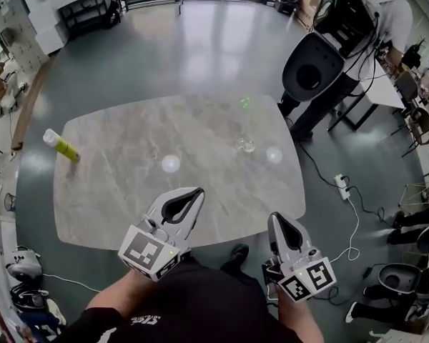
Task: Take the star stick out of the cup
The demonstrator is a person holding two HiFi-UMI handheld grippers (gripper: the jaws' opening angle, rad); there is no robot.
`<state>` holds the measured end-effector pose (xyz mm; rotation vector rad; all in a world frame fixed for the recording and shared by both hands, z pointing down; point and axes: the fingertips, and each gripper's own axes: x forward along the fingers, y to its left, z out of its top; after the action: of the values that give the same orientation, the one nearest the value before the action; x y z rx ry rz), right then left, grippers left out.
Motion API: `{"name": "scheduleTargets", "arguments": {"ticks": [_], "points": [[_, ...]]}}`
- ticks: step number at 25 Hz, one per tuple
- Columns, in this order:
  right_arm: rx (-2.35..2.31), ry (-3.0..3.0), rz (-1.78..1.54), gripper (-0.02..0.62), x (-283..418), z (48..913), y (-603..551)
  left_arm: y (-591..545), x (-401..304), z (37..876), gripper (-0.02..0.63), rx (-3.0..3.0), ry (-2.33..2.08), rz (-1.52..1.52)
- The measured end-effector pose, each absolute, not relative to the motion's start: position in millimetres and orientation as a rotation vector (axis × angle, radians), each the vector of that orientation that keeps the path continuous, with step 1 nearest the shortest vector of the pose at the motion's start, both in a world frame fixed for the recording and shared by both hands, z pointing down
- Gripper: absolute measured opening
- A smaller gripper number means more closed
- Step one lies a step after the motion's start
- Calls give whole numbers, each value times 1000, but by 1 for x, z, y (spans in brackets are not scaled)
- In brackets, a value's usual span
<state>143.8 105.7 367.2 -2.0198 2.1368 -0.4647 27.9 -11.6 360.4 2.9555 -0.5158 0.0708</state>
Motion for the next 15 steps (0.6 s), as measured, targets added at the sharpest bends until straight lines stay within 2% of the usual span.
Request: {"name": "scheduleTargets", "arguments": {"ticks": [7, 11, 15], "points": [[-1840, 2376, -523, 17, 199, 376, 99, 7, 74, 360, 0, 2891, -742, 87], [-1768, 2454, -573, 55, 219, 381, 68, -2, 87, 357, 0, 2864, -826, 67], [-1749, 2535, -570, 64, 222, 387, 31, -23, 84, 357, 0, 2851, -888, 44]]}}
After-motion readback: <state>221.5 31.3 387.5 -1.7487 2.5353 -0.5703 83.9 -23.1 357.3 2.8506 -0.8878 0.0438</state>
